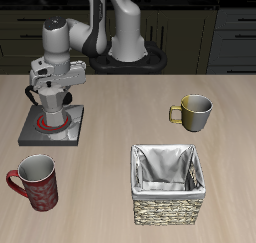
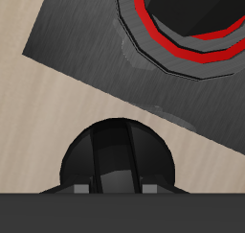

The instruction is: Place the moka pot on the stove and turn off the stove

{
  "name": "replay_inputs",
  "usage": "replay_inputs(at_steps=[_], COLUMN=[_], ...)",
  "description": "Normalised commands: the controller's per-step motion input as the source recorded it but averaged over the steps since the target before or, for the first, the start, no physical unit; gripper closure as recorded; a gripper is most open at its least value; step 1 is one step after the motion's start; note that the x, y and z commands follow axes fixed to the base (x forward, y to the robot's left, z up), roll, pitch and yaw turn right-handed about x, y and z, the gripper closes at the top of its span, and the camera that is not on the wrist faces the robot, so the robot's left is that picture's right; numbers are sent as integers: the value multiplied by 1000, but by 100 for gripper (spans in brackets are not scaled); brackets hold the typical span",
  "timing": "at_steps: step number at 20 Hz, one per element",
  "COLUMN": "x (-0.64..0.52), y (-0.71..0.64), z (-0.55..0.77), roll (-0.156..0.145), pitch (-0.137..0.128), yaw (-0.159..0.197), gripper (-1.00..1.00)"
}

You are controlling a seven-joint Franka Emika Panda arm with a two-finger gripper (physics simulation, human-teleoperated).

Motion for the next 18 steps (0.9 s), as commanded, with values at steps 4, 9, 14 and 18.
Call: replay_inputs(at_steps=[4, 9, 14, 18], x=[36, 39, 37, 40], y=[-54, -26, -41, 2], z=[-30, 41, 63, -1], roll=[-35, -15, -21, -14], pitch=[-6, -9, -19, 1], yaw=[-43, -56, -70, -61], gripper=[100, 100, 100, 100])
